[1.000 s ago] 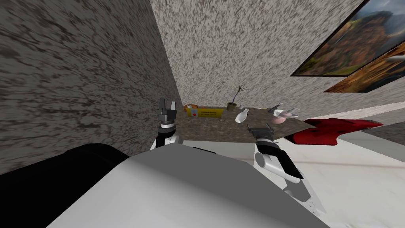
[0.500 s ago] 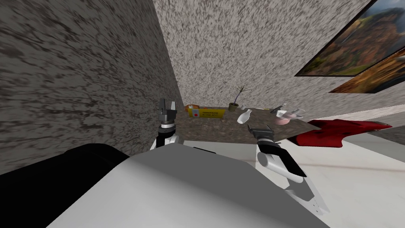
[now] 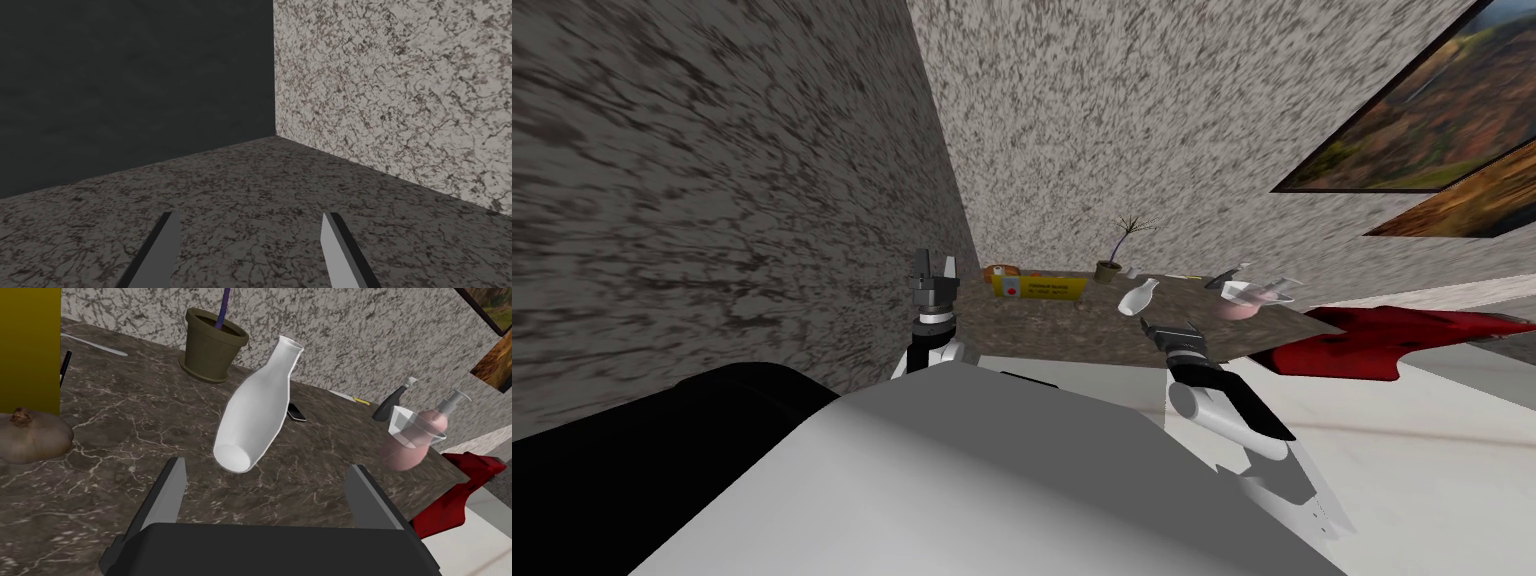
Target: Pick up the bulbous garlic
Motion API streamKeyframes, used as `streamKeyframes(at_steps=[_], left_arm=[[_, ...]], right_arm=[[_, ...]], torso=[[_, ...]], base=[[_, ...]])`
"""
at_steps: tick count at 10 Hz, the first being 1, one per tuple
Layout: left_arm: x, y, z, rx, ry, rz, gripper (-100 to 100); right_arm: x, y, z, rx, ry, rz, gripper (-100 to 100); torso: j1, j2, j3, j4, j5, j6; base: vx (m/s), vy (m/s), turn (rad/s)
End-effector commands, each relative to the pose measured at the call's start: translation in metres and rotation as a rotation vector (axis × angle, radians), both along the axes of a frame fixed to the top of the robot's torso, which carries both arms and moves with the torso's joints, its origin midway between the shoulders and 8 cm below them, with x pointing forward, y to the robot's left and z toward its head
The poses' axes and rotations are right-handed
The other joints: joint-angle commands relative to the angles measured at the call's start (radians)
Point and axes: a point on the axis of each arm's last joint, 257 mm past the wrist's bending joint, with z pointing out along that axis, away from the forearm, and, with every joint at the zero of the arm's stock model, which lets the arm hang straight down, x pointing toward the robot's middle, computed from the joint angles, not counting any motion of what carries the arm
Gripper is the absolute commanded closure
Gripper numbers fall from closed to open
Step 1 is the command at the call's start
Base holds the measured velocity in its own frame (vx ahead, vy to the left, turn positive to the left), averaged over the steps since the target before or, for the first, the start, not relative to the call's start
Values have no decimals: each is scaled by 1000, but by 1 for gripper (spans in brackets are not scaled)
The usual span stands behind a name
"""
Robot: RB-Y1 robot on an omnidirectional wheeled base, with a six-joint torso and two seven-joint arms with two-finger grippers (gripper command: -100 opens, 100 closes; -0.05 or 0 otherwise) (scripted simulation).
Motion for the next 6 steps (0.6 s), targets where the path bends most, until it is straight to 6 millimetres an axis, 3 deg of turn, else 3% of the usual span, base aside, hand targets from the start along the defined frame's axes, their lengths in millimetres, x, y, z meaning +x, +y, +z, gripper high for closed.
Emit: streamKeyframes(at_steps=[1, 2, 6], left_arm=[[0, 0, 0, 0, 0, 0, 0], [0, 0, 0, 0, 0, 0, 0], [0, 0, 0, 0, 0, 0, 0]], right_arm=[[-1, -2, -3, 43, -5, -4, -100], [0, -12, -14, 100, 27, -19, -100], [2, -22, -24, 229, 35, -40, -100]], torso=[[0, 0, 0, 0, 0, 0], [-1, 0, 0, 0, 0, 0], [0, 0, 0, 0, 0, 0]], base=[[8, 28, -1], [16, 46, 46], [22, 50, 25]])
